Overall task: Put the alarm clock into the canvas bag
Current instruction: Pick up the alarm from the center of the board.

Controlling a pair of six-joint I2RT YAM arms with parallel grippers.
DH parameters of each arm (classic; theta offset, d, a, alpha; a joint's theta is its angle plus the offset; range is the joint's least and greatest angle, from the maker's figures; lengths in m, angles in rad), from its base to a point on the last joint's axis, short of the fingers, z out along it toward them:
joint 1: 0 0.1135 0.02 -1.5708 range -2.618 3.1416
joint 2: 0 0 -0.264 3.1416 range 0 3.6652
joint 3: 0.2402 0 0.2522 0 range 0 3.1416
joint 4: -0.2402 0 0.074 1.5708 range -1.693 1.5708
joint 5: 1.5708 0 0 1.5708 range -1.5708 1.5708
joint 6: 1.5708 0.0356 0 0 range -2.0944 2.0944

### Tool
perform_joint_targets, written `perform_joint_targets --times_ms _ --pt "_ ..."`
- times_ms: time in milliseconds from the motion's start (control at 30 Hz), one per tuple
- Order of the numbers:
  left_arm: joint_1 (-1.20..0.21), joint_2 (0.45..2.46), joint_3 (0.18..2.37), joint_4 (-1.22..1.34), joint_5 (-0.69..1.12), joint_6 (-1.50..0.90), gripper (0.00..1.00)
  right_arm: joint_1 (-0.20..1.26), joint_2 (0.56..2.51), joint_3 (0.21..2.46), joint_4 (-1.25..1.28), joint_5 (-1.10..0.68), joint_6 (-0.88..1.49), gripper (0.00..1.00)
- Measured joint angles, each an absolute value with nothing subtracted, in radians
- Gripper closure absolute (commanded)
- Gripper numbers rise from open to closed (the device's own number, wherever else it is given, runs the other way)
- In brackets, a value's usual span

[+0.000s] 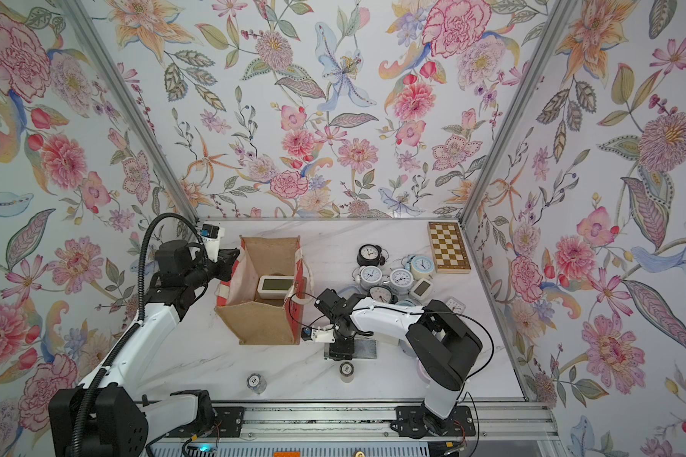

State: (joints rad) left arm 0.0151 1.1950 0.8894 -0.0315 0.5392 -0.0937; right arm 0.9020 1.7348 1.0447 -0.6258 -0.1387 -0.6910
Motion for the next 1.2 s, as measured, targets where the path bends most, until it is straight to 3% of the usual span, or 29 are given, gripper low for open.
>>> perform_joint_targets --times_ms 433,733,1200 --pt "0.015 1.189 0.888 -0.031 0.539 -0.094 0.91 0.891 1.721 1.036 -0.617 -0.15 -0.672 0.59" --pt "0.015 1.189 0.888 -0.031 0.543 -0.094 0.91 0.865 1.612 1.041 -0.659 -0.211 -0.66 0.66" --pt "0.015 1.189 0.888 -0.031 0.543 -0.094 0.92 0.823 1.42 1.224 -0.672 -0.258 -0.615 0.66"
